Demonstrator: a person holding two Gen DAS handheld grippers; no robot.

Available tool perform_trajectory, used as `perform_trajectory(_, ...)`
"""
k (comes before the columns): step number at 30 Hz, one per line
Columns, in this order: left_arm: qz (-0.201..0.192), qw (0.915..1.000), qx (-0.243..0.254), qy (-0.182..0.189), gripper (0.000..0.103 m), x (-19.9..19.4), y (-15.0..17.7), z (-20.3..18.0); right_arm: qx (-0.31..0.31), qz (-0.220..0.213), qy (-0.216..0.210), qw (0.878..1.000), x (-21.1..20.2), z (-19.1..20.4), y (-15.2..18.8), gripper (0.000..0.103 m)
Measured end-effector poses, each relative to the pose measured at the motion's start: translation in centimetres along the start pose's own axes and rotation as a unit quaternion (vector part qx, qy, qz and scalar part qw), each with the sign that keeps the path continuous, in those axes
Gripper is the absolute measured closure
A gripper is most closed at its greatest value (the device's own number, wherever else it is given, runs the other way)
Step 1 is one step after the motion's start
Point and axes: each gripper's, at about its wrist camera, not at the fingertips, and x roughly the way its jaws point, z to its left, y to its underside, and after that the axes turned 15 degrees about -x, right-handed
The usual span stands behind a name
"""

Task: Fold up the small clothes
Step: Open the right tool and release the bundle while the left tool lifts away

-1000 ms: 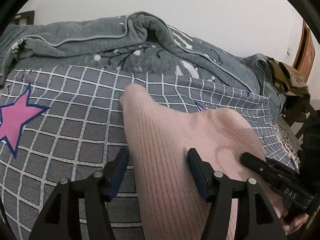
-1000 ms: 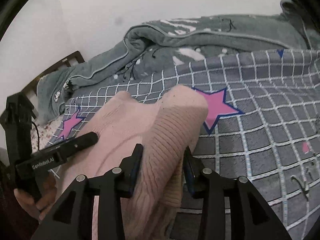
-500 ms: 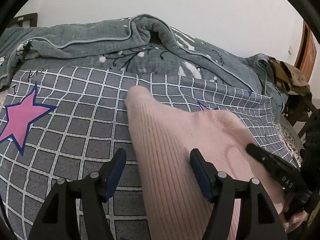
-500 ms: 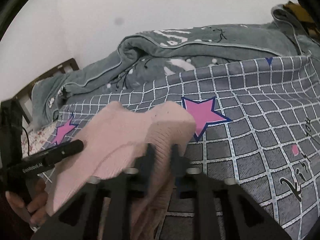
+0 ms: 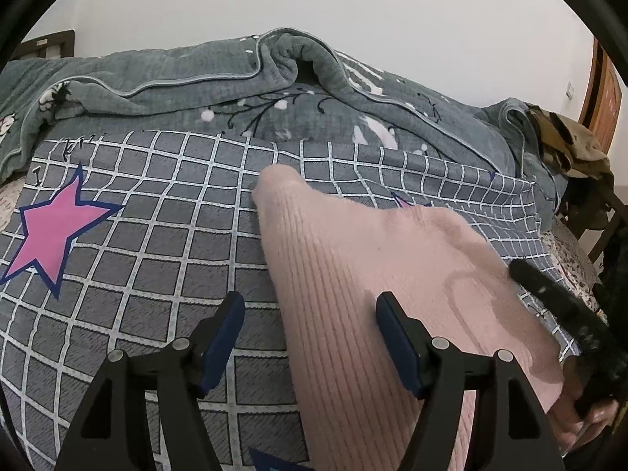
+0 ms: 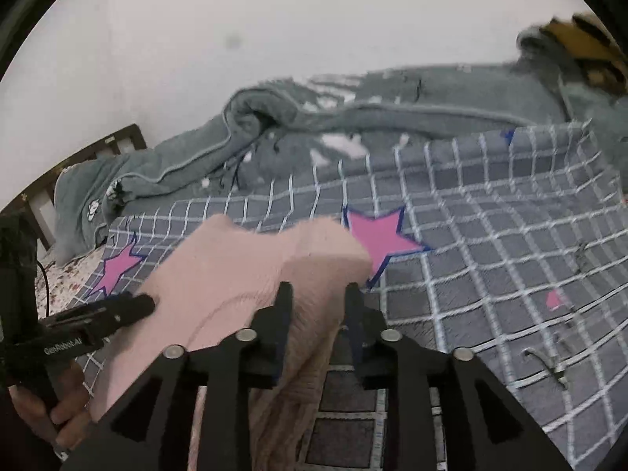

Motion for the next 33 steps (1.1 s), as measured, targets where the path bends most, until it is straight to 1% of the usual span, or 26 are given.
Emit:
perform_trajectory(3,-0.002,1.0000,-0.001,0.000,0.034,-0.4,0.2,0.2,-0.003,-0.005,-0.021,1.000,-0.6,0.3,0.1,0.068)
perform_trajectory(6,-0.004,1.0000,-0.002,-0.001,0.034,-0.9,0.4,0.3,-0.019,0.009,-0.031,0.999,-0.4,1.1,0.6,0.068)
perform_trajectory(8,-0.004,1.0000,-0.002,-0.002,0.034,-1.2,0.6,0.3,-0.039,0.027,-0.015,0.999,0.0,1.8,1.0,0.068)
perform_trajectory(10,-0.004,1.0000,-0.002,-0.002,0.034,-1.5,0.8,0.3,-0.047,0.035,0.012,0.998,0.1,1.8,1.3,0.065)
perform_trajectory(13,-0.005,1.0000,0.000,-0.002,0.034,-2.3,1.3,0.3,-0.021,0.040,0.006,0.999,-0.4,1.0,1.6,0.065)
perform_trajectory(16,-0.008,0.9999,0.013,-0.006,0.034,-2.9,1.8,0.1,-0.034,0.032,0.017,0.999,-1.6,1.4,1.5,0.065)
perform_trajectory(18,-0.003,0.9998,0.018,-0.007,0.034,-3.1,2.2,0.0,-0.043,0.029,0.025,0.998,-2.3,1.8,1.4,0.065)
perform_trajectory(22,0.008,0.9997,0.024,-0.006,0.034,-3.3,3.1,-0.4,-0.038,0.024,0.018,0.999,-3.6,2.3,1.3,0.065)
perform_trajectory(27,0.013,0.9990,0.039,-0.017,0.034,-3.6,4.4,-0.8,-0.039,0.041,0.020,0.998,-4.4,3.0,2.2,0.065)
perform_trajectory(33,0.017,0.9993,0.030,-0.014,0.034,-5.0,5.6,-0.2,-0.037,0.073,0.021,0.996,-5.8,3.5,4.8,0.063)
